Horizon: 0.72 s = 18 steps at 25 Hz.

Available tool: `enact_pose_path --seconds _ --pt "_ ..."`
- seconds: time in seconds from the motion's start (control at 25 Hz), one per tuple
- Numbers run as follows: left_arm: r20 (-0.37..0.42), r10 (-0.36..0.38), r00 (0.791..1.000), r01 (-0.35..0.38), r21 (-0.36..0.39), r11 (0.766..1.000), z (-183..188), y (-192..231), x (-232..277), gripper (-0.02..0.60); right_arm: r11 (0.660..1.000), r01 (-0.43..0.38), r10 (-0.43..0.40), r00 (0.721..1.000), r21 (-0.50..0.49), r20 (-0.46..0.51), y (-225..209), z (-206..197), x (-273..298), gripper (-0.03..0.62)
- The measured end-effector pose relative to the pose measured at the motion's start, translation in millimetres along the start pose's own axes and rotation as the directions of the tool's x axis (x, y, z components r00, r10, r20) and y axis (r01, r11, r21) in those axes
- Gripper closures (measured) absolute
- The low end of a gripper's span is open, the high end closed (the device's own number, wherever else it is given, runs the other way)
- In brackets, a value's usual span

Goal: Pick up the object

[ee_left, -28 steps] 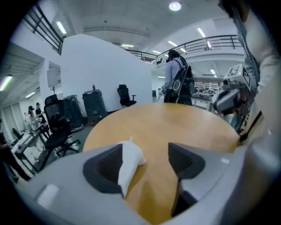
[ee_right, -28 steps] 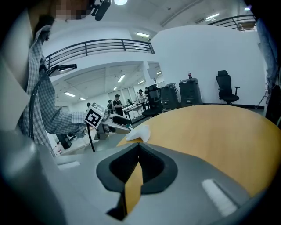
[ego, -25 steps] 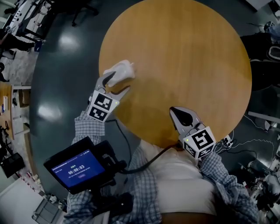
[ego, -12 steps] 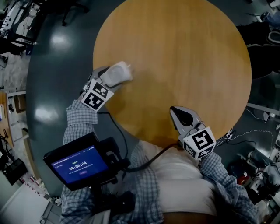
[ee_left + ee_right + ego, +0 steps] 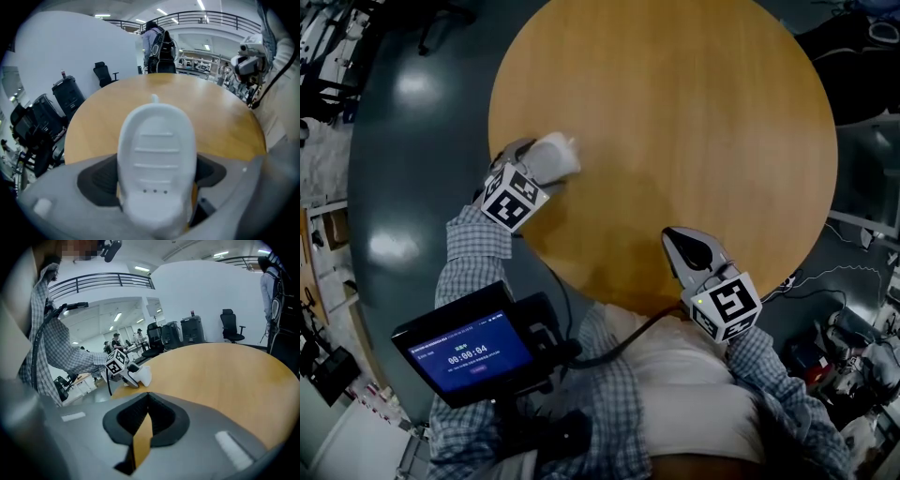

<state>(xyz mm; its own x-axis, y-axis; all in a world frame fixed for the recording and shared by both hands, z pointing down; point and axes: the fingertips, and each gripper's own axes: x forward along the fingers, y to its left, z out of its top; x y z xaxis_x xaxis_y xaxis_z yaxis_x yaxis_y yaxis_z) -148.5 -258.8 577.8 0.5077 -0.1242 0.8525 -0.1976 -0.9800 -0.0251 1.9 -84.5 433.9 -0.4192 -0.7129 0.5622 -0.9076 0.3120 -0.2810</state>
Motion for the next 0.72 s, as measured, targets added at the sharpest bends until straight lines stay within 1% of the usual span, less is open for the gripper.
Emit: enact_pose_path --seconds 0.16,0.28,0.36,0.44,0.56,0.72 --pt "0.004 0.008 1.0 -0.008 0.0 1.0 1 0 0 0.124 1.0 0.002 -0.002 1.0 0.005 0.0 -3 1 0 0.589" --pt "0.002 0.037 0.999 -0.037 -0.045 0.998 -5 8 -1 0.126 1.0 -0.016 0.016 1.0 -0.004 0.021 1 5 8 0.589" --pt "0.026 0.045 0.999 -0.042 -0.085 0.995 -4 9 -2 0.126 1.0 -0.026 0.027 0.999 -0.013 0.031 2 6 13 0.589" --pt "0.051 0.045 0.998 -0.039 -0.115 0.993 3 3 0 0.126 0.999 -0.032 0.033 0.999 -0.015 0.035 -2 5 15 0.589" --pt "0.067 0.066 0.996 -0.056 -0.149 0.987 11 -9 11 0.126 0.999 -0.047 0.049 0.998 -0.025 0.048 -15 1 15 0.589" --pt "0.097 0.082 0.992 -0.063 -0.183 0.981 24 -36 12 0.126 0.997 -0.066 0.068 0.996 -0.04 0.063 -20 -3 8 0.589"
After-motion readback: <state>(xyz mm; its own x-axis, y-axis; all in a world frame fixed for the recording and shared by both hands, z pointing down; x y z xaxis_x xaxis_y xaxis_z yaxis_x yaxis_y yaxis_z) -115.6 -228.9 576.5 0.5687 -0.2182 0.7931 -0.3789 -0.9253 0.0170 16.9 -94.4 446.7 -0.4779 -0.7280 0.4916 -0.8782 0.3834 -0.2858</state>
